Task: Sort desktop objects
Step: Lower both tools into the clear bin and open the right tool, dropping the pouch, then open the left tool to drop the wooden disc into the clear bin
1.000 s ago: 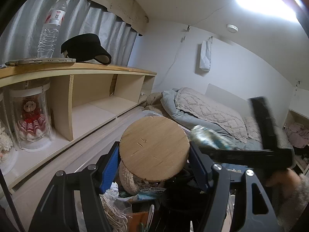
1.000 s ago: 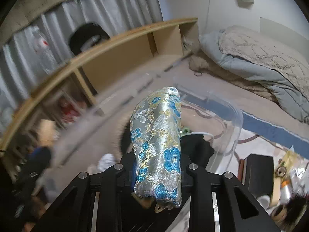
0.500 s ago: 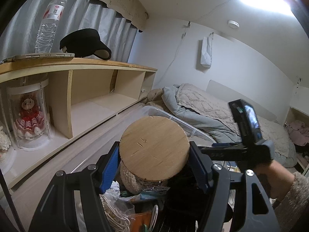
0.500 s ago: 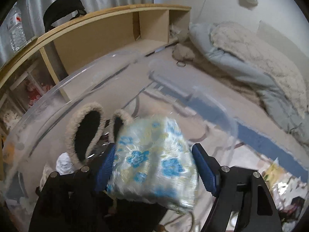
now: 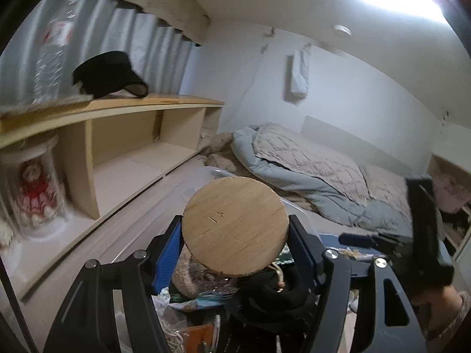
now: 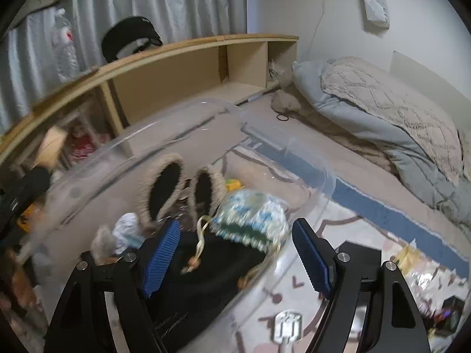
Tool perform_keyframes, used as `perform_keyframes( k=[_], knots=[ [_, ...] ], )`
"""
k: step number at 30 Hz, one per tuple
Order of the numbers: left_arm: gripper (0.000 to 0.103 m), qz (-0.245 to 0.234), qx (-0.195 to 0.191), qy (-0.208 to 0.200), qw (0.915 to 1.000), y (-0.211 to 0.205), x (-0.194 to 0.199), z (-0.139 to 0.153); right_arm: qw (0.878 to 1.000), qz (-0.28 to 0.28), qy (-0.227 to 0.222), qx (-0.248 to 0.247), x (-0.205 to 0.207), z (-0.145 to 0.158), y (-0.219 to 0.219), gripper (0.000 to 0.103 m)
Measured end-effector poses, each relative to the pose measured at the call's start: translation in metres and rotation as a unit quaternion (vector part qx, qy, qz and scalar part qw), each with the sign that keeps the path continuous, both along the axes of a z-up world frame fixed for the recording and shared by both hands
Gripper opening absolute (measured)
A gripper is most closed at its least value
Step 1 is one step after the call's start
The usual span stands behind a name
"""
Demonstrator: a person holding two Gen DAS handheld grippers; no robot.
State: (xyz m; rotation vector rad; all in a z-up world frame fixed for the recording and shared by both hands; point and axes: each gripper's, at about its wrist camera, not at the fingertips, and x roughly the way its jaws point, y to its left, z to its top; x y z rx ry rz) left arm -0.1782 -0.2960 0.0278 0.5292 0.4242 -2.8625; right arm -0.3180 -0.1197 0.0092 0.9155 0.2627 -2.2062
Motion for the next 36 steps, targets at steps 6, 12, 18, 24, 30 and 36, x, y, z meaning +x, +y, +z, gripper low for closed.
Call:
perform_keyframes(
  k=[6, 12, 18, 24, 30, 36],
  knots=[
    [0.068, -0.031, 0.045, -0.027, 0.9982, 0.004, -0.036, 0.022, 0.999, 0.013, -0.006, -0.03, 0.03, 0.006, 0.035, 0.078],
    [0.068, -0.02, 0.039, -0.098, 0.9942, 0.023, -0.098, 0.018, 0.999, 0.02, -0.009, -0.037, 0.046, 0.013, 0.053, 0.079],
    [0.068, -0.023, 0.053, -0.194, 0.9793, 0.022, -0.139, -0.021, 0.999, 0.028, -0.003, -0.044, 0.059, 0.019, 0.072, 0.079],
    [0.068, 0.007, 0.068, -0.258, 0.9638, 0.0, -0.147, -0.051, 0.998, 0.025, 0.001, -0.05, 0.059, 0.022, 0.087, 0.079],
    [0.086, 0.043, 0.11, -0.289, 0.9502, -0.018, -0.141, -0.062, 0.998, 0.017, -0.011, -0.059, 0.052, 0.015, 0.089, 0.079],
    [0.088, 0.034, 0.1, -0.272, 0.9564, -0.018, -0.126, -0.048, 0.998, 0.016, -0.011, -0.058, 0.053, 0.013, 0.088, 0.079]
  ],
)
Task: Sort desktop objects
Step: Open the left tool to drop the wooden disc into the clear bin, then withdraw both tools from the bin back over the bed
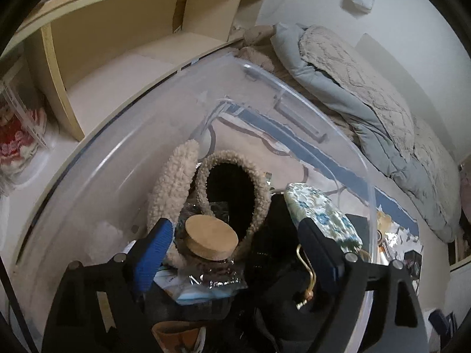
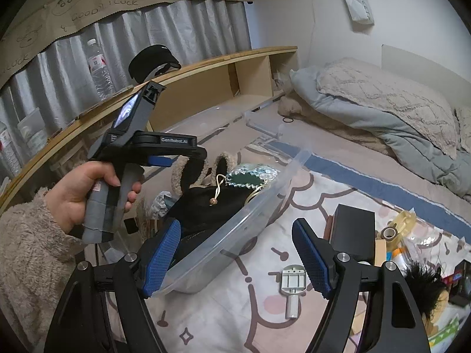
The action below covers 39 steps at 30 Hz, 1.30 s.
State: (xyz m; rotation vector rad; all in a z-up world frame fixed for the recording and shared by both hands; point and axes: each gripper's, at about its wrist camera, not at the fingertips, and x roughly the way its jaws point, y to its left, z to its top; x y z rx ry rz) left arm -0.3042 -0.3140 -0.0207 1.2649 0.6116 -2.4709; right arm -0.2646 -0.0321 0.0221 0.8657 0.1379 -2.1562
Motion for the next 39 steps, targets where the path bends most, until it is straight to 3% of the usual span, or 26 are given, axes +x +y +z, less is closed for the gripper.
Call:
perform_keyframes(
  k=[4, 23, 36, 39],
  knots=[
    [0.088, -0.02, -0.023, 0.007, 0.9995, 0.009, 0.013, 0.007, 1.0, -0.002, 0.004, 0.001, 0.002, 0.002, 0.0, 0.079],
    [0.088, -0.069, -0.047, 0.073, 0.9939, 0.048, 0.083, 0.037, 0.999, -0.034, 0.008, -0.038, 0.027, 0.016, 0.015, 0.079],
    [0.088, -0.085, -0.116, 0.133, 0.9806, 0.087, 0.135, 0.066, 0.996, -0.043, 0.027, -0.067, 0.046, 0.019, 0.032, 0.079],
    [0.096, -0.087, -0.127, 0.146, 0.9773, 0.095, 0.148, 0.069, 0.996, -0.044, 0.038, -0.066, 0.054, 0.021, 0.035, 0.079]
  ],
)
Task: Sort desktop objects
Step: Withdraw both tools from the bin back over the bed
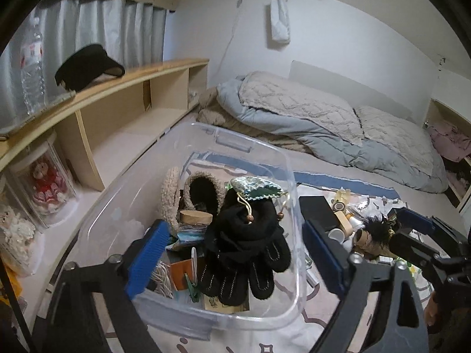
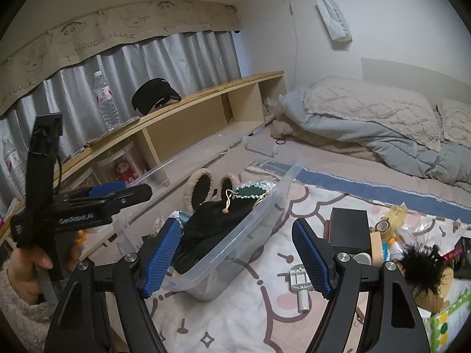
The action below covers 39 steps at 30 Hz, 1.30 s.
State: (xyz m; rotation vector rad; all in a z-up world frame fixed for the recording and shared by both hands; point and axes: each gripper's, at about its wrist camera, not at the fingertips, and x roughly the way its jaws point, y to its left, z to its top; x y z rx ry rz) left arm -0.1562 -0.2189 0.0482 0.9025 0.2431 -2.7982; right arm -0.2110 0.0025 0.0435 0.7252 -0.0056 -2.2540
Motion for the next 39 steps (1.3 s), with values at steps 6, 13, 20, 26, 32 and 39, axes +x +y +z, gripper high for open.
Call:
perform_keyframes(
  k=[6, 13, 20, 26, 32, 39],
  knots=[
    [0.103, -0.004, -0.01, 0.03, 0.9995, 0.016, 0.022, 0.005, 1.0, -0.013, 0.024, -0.006, 0.013, 0.004, 0.011, 0.079],
    [0.103, -0.007, -0.035, 0.055, 0.9978, 0.035, 0.041, 0.008, 0.996, -0.041, 0.073, -0.007, 0.03, 0.012, 0.03, 0.098],
    [0.103, -0.018, -0.036, 0.095, 0.9947, 0.053, 0.055, 0.008, 0.994, -0.06, 0.095, -0.011, 0.043, 0.01, 0.055, 0.103],
    [0.103, -0.027, -0.057, 0.126, 0.9901, 0.069, 0.063, 0.012, 0.99, -0.08, 0.115, -0.031, 0.052, 0.012, 0.081, 0.103],
    [0.103, -0.042, -0.045, 0.138, 0.9885, 0.079, 0.064, 0.012, 0.986, -0.1, 0.127, -0.03, 0.058, 0.014, 0.101, 0.103],
    [0.103, -0.061, -0.035, 0.155, 0.9854, 0.1, 0.062, 0.002, 0.984, -0.124, 0.13, -0.011, 0.063, -0.002, 0.128, 0.103]
  ],
)
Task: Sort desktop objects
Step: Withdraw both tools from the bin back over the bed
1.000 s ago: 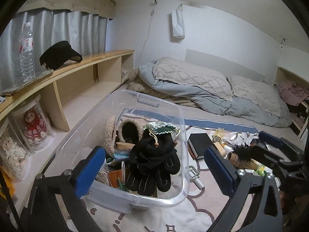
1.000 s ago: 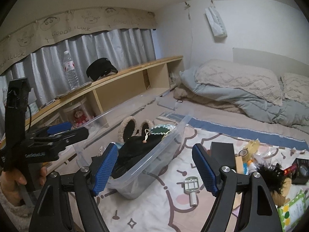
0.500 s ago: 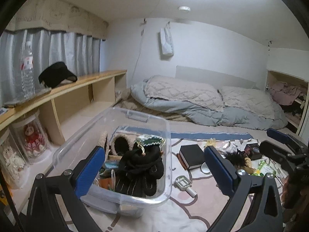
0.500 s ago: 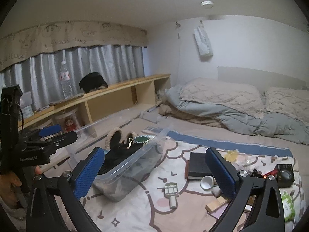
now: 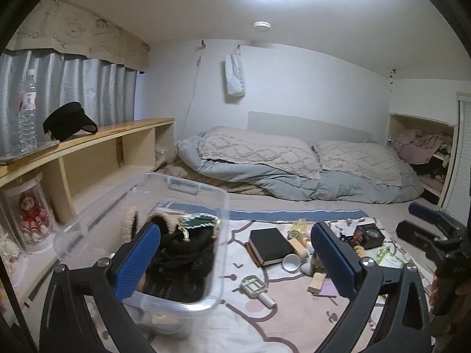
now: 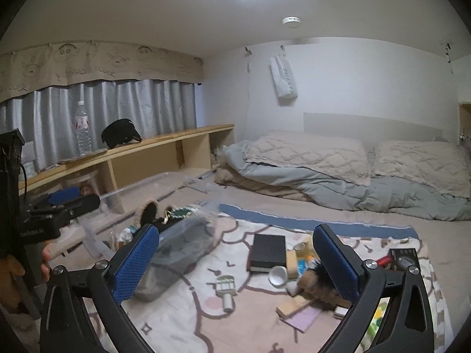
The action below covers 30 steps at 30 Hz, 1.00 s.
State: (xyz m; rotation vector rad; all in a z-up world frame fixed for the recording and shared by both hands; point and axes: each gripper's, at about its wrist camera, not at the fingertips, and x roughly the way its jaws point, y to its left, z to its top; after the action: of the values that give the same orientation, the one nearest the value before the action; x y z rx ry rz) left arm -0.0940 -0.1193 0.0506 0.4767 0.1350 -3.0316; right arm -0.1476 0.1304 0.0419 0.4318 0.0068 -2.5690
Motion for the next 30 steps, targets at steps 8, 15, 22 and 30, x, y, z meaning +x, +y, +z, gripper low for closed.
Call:
perform_keyframes(
  k=[8, 15, 22, 30],
  knots=[
    [0.103, -0.019, 0.02, 0.005, 0.9996, 0.026, -0.011, -0.028, 0.999, -0.03, -0.038, -0.02, -0.006, -0.039, 0.029, 0.103],
    [0.103, -0.038, 0.024, -0.019, 0.9988, 0.047, -0.028, -0.06, 0.997, -0.053, -0.05, -0.007, -0.004, -0.078, 0.04, 0.103],
    [0.103, -0.055, 0.039, -0.052, 0.9964, 0.063, -0.054, -0.102, 0.996, -0.062, -0.066, 0.009, -0.009, -0.112, 0.049, 0.102],
    [0.103, -0.053, 0.05, -0.09, 0.9933, 0.072, -0.081, -0.151, 0.991, -0.064, -0.114, 0.011, -0.024, -0.145, 0.061, 0.072]
  ],
)
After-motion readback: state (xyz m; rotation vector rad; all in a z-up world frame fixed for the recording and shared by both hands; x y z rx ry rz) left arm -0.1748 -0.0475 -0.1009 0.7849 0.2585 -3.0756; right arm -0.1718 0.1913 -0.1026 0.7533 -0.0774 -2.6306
